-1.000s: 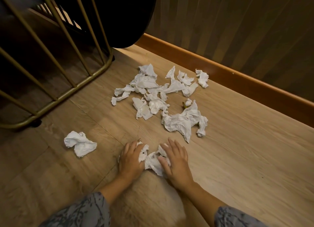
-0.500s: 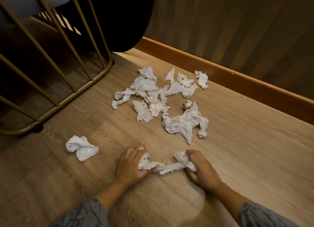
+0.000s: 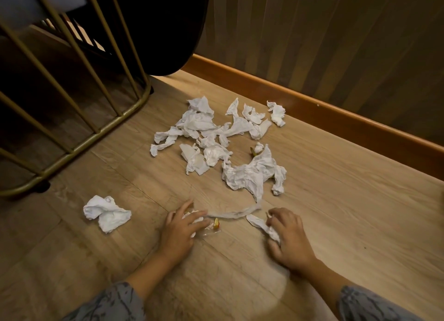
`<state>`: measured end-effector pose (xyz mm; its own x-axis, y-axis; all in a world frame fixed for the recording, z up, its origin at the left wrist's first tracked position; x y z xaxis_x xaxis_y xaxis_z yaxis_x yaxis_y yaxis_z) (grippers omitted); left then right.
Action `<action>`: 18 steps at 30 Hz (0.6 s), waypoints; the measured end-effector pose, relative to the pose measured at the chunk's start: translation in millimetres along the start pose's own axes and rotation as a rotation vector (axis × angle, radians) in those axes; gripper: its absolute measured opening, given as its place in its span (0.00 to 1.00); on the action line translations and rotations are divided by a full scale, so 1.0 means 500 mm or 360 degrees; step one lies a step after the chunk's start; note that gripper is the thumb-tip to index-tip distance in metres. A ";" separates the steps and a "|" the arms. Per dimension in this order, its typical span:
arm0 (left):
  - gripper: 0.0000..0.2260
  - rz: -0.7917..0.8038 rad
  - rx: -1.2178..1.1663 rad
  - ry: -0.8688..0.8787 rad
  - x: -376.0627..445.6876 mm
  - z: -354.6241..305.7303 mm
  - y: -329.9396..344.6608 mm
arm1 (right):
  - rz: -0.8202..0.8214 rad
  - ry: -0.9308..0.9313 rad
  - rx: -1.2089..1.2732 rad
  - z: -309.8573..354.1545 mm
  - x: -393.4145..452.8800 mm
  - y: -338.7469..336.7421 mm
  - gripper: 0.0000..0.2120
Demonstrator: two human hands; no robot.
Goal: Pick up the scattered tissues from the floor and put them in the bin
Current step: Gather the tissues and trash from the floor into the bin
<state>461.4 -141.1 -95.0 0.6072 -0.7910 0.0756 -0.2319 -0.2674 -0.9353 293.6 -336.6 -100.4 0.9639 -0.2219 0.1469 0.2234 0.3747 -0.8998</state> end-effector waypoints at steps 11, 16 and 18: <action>0.20 -0.0112 0.0050 -0.0014 -0.008 -0.010 -0.007 | 0.0043 -0.0197 0.0154 0.095 0.008 0.065 0.04; 0.37 0.0183 0.0184 0.0110 0.007 -0.012 0.029 | 0.0036 0.0159 0.0401 0.052 0.029 0.041 0.13; 0.33 0.0252 0.0179 0.0091 0.024 -0.011 0.033 | 0.0018 0.0266 0.0437 0.041 0.038 0.032 0.18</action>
<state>460.7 -157.9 -107.7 0.5250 -0.8490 -0.0590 -0.2329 -0.0766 -0.9695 318.2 -316.3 -103.3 0.9346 -0.3525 0.0477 0.2653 0.6017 -0.7533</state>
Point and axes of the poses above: each hand's wrist, its own x-axis towards the middle knuckle, its own y-axis out of the palm, z = x × y, the point moved 9 cm from there along x, towards the middle knuckle, and after that the axes turned 8 degrees about -y, right-handed, at the moved point
